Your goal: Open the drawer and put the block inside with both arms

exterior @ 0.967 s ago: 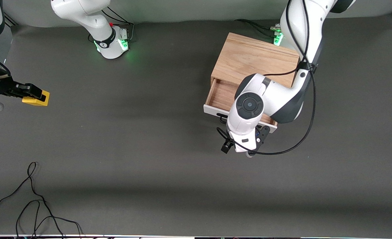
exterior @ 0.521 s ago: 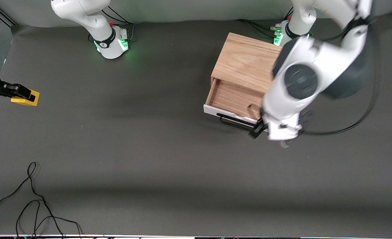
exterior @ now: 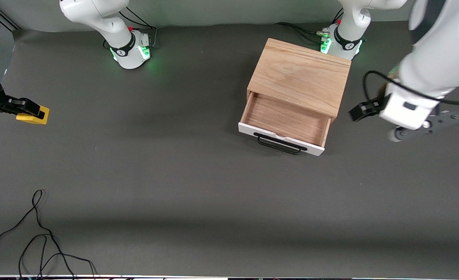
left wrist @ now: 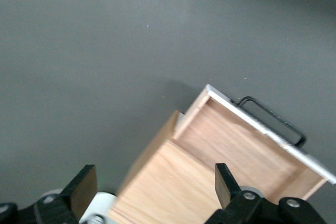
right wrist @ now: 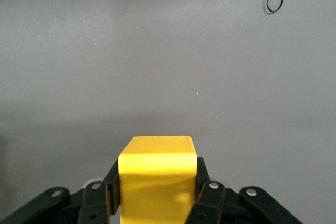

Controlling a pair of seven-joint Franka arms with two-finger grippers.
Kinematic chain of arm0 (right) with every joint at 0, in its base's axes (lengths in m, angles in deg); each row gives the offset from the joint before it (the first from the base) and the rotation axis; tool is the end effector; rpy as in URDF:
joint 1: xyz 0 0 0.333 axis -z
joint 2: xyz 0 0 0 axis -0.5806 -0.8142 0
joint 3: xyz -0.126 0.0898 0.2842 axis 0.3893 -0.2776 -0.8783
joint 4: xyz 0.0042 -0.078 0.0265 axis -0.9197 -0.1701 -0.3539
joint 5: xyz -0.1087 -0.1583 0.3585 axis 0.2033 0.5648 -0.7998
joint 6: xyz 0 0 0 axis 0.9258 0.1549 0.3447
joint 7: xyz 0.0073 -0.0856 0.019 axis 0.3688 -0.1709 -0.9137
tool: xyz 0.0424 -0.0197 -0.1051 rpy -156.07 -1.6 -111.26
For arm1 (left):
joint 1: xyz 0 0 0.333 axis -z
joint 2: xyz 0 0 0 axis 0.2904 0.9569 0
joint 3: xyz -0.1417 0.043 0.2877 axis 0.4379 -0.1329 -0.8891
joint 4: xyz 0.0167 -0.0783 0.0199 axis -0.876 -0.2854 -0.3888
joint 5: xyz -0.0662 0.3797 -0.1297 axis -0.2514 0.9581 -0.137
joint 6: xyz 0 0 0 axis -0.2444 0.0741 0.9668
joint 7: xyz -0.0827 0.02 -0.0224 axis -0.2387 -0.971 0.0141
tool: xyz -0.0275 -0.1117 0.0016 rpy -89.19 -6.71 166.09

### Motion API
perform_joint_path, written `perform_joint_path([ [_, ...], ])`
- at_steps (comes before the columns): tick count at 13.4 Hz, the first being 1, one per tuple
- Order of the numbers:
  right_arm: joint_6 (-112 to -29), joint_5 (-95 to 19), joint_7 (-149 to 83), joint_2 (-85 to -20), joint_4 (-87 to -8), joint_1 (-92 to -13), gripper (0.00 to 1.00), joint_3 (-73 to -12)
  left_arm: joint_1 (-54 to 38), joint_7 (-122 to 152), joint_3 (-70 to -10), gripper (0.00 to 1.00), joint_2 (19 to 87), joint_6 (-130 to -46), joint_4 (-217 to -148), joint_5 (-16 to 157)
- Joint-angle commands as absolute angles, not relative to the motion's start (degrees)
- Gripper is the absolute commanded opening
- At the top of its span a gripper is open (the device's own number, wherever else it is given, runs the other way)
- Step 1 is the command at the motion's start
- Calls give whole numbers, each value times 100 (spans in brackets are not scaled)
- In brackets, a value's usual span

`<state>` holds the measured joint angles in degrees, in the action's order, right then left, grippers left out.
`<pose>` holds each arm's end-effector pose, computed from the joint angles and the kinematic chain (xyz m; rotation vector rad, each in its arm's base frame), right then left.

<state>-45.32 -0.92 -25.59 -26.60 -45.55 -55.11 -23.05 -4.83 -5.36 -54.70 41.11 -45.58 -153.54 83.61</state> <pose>0.5516 -0.0528 0.5836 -3.1185 0.2039 0.1346 0.5952 -0.1497 0.6234 -3.0077 -0.3195 0.1952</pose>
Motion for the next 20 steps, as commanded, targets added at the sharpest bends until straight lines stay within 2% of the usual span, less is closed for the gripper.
perform_joint_path([
  [1, -4561, 24, -2682, -2593, -4553, -4242, 24, -3633, -1071, 1079, -5412, 100, 3963, -4796, -15569, 8447],
  [2, -4544, 24, -2700, -2575, -4553, -3756, 24, -4102, -1282, 1729, -5412, 100, 3972, -4945, -15587, 8429],
  [4, -4535, 15, -2709, -2566, -4561, -3322, 24, -4474, -1600, 2472, -5412, 100, 4033, -5271, -15613, 8368],
  [7, -4535, 15, -2709, -2566, -4562, -3294, 24, -4502, -1539, 2465, -5412, 100, 3981, -5167, -15552, 8447],
  [11, -4535, 7, -2622, -2566, -4570, -3347, 24, -4511, -1811, 2764, -5447, 100, 3542, -4868, -15508, 8333],
  [15, -4465, -81, -1815, -2540, -4535, -4118, 24, -4511, -1636, 2694, -5342, 100, 3409, -4378, -15543, 8333],
  [17, -4464, -90, -1087, -2583, -4439, -4741, 23, -4511, -1636, 2746, -5219, 100, 3409, -4086, -15587, 8333],
  [20, -4473, -90, 108, -2793, -4115, -5691, 22, -4519, -1671, 2755, -5218, 100, 3427, -4086, -15604, 8341],
])
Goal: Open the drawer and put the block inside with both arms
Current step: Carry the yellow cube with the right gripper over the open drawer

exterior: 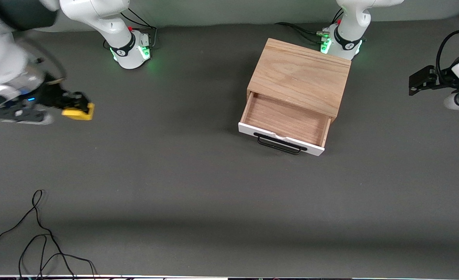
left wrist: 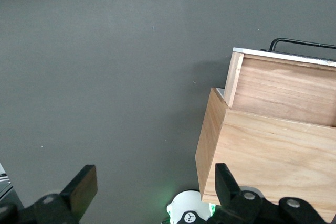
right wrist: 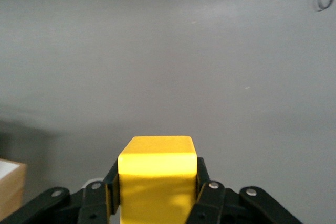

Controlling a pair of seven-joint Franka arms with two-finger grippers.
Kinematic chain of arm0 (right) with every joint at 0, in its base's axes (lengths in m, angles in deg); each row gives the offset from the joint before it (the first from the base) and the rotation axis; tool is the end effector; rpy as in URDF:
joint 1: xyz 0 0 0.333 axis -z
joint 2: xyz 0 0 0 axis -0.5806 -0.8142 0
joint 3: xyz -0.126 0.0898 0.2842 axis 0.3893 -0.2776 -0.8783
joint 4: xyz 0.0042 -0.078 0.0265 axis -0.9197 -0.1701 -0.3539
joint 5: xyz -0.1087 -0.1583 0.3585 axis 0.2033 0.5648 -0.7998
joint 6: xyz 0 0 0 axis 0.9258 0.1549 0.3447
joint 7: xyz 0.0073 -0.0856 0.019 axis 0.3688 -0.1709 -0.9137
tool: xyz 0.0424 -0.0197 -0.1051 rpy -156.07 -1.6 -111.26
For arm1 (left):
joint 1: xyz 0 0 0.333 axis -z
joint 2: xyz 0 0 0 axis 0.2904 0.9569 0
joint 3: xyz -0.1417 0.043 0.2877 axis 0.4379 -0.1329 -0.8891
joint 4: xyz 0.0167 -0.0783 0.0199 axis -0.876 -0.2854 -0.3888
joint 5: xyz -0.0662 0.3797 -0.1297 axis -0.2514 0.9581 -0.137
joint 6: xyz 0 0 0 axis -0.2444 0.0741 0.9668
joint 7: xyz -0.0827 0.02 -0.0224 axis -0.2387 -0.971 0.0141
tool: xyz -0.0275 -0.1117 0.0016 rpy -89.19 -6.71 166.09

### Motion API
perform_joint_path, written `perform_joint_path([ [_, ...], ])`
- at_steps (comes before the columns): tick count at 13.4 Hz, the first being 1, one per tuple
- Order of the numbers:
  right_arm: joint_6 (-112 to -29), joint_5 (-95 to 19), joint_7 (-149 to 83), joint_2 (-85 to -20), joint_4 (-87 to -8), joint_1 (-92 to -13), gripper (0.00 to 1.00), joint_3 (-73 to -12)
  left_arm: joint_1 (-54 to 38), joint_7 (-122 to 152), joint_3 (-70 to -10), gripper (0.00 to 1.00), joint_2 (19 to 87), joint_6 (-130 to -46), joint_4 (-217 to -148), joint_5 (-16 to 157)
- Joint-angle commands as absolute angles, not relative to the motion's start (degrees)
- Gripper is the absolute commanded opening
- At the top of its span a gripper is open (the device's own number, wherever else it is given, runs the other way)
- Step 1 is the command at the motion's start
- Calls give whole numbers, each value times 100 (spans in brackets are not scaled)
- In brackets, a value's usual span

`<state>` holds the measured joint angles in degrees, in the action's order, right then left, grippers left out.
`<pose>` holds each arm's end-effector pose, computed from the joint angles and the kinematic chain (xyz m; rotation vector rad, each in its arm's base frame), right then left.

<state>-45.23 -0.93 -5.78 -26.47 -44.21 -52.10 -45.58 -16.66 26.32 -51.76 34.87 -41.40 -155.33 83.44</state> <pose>0.5368 0.1375 0.5978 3.1134 -0.2127 -0.0871 0.5682 -0.0508 0.6690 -3.0650 0.2801 0.2378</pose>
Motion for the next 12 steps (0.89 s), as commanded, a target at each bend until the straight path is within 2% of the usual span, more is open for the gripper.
perform_joint_path([
  [1, -4473, -133, 495, -2951, -3931, -5981, 22, -4519, -1671, 2755, -5218, 100, 3427, -4068, -15639, 8359],
  [5, -4499, -354, 2227, -3803, -2999, -7036, 20, -4519, -1706, 2764, -5227, 100, 3392, -4252, -15771, 8420],
  [7, -4552, -345, 3018, -4330, -2481, -7511, 20, -4519, -1645, 2764, -5297, 100, 3016, -4725, -16417, 8420],
  [9, -4596, -336, 3774, -5015, -1814, -7933, 20, -4519, -1609, 2764, -5324, 100, 2227, -5410, -17620, 8429],
  [10, -4701, -336, 4073, -5340, -1506, -8126, 20, -4511, -1609, 2764, -5324, 100, 1988, -5630, -17991, 8421],
  [12, -5052, -336, 4584, -5868, -1048, -8417, 20, -4519, -1601, 2773, -5393, 100, 1941, -5764, -17987, 8386],
])
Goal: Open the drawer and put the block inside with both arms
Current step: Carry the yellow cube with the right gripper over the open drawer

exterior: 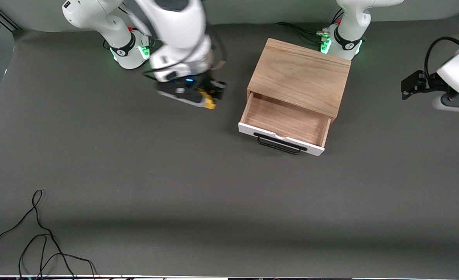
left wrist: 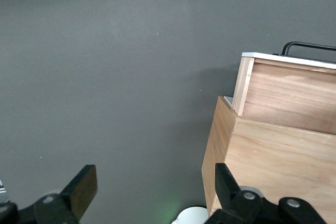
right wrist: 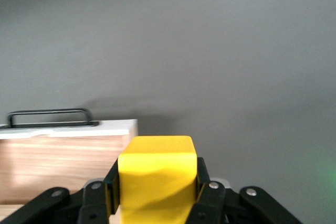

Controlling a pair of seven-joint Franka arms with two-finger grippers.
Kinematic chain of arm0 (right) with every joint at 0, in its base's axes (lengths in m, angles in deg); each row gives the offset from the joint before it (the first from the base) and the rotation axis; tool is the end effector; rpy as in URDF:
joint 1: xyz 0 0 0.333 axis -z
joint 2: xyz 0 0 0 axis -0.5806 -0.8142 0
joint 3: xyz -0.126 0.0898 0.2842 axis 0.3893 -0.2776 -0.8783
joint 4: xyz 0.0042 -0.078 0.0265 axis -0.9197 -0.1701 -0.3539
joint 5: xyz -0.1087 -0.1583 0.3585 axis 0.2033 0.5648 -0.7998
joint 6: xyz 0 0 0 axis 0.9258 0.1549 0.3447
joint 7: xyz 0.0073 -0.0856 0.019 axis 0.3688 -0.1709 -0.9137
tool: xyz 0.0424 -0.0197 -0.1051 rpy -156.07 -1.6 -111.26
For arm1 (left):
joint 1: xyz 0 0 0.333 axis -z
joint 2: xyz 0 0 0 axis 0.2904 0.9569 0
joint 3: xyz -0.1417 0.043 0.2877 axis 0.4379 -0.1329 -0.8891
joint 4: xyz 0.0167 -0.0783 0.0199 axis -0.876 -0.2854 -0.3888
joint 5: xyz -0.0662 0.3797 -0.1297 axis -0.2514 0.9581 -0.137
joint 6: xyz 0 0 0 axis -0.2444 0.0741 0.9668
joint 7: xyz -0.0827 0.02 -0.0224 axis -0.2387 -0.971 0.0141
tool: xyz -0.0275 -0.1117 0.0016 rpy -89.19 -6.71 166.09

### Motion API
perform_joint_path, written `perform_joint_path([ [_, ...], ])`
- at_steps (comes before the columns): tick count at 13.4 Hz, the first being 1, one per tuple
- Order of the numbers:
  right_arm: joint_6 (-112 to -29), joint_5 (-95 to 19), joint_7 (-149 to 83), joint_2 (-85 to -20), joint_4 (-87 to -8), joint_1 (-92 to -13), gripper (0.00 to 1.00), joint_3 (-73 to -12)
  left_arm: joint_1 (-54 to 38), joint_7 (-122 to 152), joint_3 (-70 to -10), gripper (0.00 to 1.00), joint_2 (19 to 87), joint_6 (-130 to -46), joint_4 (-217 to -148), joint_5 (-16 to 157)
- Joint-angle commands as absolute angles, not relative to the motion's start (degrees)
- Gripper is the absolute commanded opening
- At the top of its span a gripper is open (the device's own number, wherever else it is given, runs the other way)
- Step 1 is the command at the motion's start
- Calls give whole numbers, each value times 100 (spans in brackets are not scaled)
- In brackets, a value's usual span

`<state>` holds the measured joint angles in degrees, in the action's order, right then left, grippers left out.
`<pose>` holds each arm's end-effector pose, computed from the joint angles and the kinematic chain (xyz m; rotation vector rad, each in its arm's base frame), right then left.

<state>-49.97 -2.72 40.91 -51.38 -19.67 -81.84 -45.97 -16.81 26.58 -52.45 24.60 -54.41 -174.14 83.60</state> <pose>0.4895 0.4924 0.5417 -3.0478 0.6580 0.0070 0.5397 -0.0470 0.6340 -3.0492 0.2821 0.1187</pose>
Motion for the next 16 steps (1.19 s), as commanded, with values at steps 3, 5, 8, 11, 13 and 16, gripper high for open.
perform_joint_path([
  [3, -5377, -327, 4963, -6344, -818, -8822, 20, -4528, -1232, 3072, -5964, 100, 2003, -5834, -17863, 8350],
  [5, -5623, -310, 5104, -6634, -817, -8980, 20, -4520, -1223, 3072, -5957, 100, 2012, -5835, -17854, 8350],
  [8, -5922, -248, 5131, -7153, -791, -9139, 20, -4511, -1293, 3054, -5755, 100, 2099, -5835, -17653, 8385],
  [11, -6309, -248, 5210, -7426, -791, -9148, 20, -4511, -1284, 3063, -5754, 100, 2152, -5826, -17591, 8368],
  [13, -6406, -239, 5201, -7549, -800, -9174, 20, -4511, -1302, 3072, -5763, 100, 2222, -5791, -17582, 8350],
  [16, -6477, -161, 5175, -7681, -835, -9174, 20, -4511, -1311, 3072, -5763, 100, 2275, -5799, -17582, 8341],
])
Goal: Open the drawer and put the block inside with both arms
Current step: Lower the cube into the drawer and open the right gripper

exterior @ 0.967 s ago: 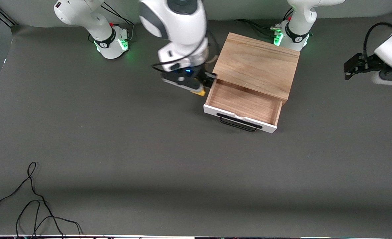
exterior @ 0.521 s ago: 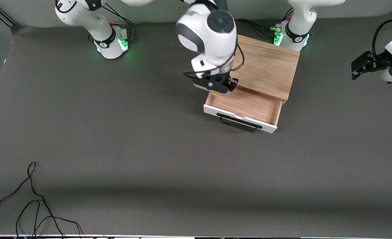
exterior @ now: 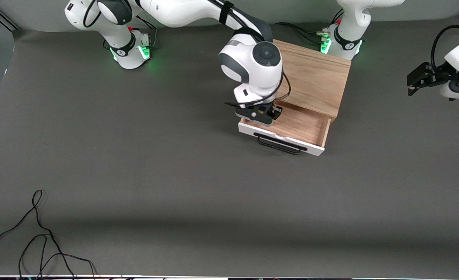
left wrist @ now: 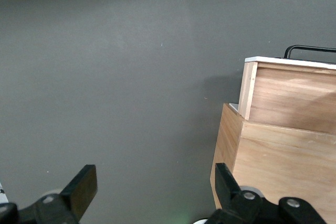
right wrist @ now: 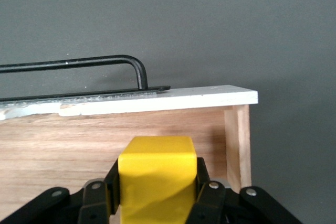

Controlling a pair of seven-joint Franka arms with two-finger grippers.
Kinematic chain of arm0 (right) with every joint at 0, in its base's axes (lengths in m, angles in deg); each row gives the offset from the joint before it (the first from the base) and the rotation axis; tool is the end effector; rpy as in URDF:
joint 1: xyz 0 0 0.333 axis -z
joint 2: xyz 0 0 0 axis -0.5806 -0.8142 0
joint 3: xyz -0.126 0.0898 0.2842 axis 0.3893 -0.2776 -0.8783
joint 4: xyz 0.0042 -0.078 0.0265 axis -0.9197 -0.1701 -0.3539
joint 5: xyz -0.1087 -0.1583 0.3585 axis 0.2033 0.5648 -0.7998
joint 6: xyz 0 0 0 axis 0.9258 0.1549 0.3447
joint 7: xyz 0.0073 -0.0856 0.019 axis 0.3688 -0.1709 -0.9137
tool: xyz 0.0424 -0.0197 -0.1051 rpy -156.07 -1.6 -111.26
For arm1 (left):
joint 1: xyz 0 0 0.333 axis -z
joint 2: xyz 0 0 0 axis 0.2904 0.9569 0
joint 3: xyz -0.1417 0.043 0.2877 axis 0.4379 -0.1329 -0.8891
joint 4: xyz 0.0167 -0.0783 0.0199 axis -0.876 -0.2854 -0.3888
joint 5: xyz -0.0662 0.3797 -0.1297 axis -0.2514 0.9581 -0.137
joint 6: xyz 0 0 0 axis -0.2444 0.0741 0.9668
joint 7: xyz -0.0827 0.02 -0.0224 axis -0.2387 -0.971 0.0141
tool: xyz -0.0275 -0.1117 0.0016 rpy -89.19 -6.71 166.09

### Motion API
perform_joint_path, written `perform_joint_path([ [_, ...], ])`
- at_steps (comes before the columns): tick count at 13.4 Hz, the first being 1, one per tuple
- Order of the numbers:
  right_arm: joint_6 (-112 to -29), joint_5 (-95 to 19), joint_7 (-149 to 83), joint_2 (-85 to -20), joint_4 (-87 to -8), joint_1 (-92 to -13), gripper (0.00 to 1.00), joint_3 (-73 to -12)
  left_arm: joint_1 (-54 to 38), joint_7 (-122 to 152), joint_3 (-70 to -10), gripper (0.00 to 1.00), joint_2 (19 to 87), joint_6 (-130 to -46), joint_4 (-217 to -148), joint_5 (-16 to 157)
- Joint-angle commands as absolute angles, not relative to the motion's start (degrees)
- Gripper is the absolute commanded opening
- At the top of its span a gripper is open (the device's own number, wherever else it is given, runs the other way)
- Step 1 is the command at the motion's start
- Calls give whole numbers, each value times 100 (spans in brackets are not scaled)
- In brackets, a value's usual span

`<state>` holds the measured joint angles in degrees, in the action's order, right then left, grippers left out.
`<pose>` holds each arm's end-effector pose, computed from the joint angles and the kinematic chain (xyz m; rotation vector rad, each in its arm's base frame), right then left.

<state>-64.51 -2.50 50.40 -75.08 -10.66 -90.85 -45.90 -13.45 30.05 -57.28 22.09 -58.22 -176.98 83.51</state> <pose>0.4589 0.6369 0.3341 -3.0549 0.6720 -0.0090 0.5341 -0.0323 0.6394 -3.0512 0.3405 0.0302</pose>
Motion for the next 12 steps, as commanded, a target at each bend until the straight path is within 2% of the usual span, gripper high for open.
perform_joint_path([
  [1, -6494, -160, 5175, -7725, -826, -9174, 20, -4519, -1311, 3072, -5763, 100, 2275, -5817, -17582, 8333],
  [3, -6538, -160, 5175, -7795, -826, -9183, 20, -4519, -1311, 3063, -5763, 100, 2275, -5808, -17582, 8333],
  [5, -6547, -169, 5175, -7804, -835, -9174, 28, -4519, -1319, 3045, -5772, 100, 2275, -5756, -17608, 8228],
  [6, -6547, -160, 5184, -7830, -835, -9183, 46, -4519, -1319, 3045, -5789, 100, 2275, -5738, -17608, 8149],
  [7, -6556, -160, 5184, -7839, -835, -9174, 81, -4519, -1337, 3045, -5798, 100, 2275, -5747, -17600, 8131],
  [8, -6608, -169, 5166, -7840, -835, -9174, 100, -4519, -1354, 3045, -5798, 100, 2275, -5747, -17608, 8122],
  [12, -6408, -195, 5184, -7621, -782, -9165, 100, -4511, -1354, 3063, -5807, 100, 2275, -5720, -17608, 8122],
])
